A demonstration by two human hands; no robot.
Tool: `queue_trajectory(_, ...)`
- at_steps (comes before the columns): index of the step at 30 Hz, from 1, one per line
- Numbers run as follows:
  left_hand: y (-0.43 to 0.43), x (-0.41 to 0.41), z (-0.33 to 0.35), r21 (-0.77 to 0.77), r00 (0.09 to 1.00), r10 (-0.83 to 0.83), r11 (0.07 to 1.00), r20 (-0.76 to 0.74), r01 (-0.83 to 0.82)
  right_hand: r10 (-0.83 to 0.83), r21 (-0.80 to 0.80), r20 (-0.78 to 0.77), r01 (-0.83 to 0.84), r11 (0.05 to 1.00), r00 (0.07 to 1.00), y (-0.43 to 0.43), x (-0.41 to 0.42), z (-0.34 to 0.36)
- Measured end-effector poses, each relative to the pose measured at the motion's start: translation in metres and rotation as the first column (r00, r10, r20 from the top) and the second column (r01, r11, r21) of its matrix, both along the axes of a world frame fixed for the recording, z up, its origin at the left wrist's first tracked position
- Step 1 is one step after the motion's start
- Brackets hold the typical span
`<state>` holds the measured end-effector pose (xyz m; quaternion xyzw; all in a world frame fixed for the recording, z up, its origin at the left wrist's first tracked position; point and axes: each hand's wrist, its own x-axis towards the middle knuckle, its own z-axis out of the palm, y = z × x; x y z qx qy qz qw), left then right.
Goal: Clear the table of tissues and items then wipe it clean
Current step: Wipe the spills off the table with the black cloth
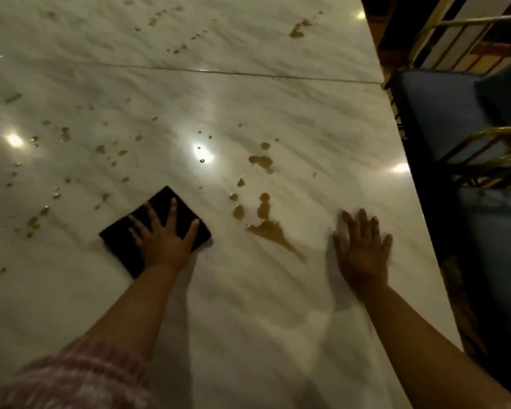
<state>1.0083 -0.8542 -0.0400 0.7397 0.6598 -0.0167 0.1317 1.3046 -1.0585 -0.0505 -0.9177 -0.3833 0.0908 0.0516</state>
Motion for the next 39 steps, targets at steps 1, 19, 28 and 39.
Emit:
queue_trajectory(1,0.003,0.016,0.001,-0.025,1.0,-0.018,1.0,-0.001,0.018,-0.004,0.001,0.002,0.004,1.0,1.0,0.001,0.001,0.0)
queue_trajectory(19,-0.003,0.102,-0.003,0.019,0.745,-0.663,0.748,0.078,0.663,-0.14,0.431,-0.272,0.25,0.867,0.952,-0.016,0.02,0.019)
queue_trajectory(28,0.029,0.088,-0.004,0.065,0.832,-0.551,0.834,0.067,0.548,-0.347,0.156,-0.012,0.345,0.926,0.938,-0.09,0.033,0.004)
queue_trajectory(39,-0.096,0.097,-0.009,0.147,0.439,-0.898,0.434,-0.003,0.889,-0.055,0.117,-0.01,0.056,0.992,0.998,-0.129,0.06,0.001)
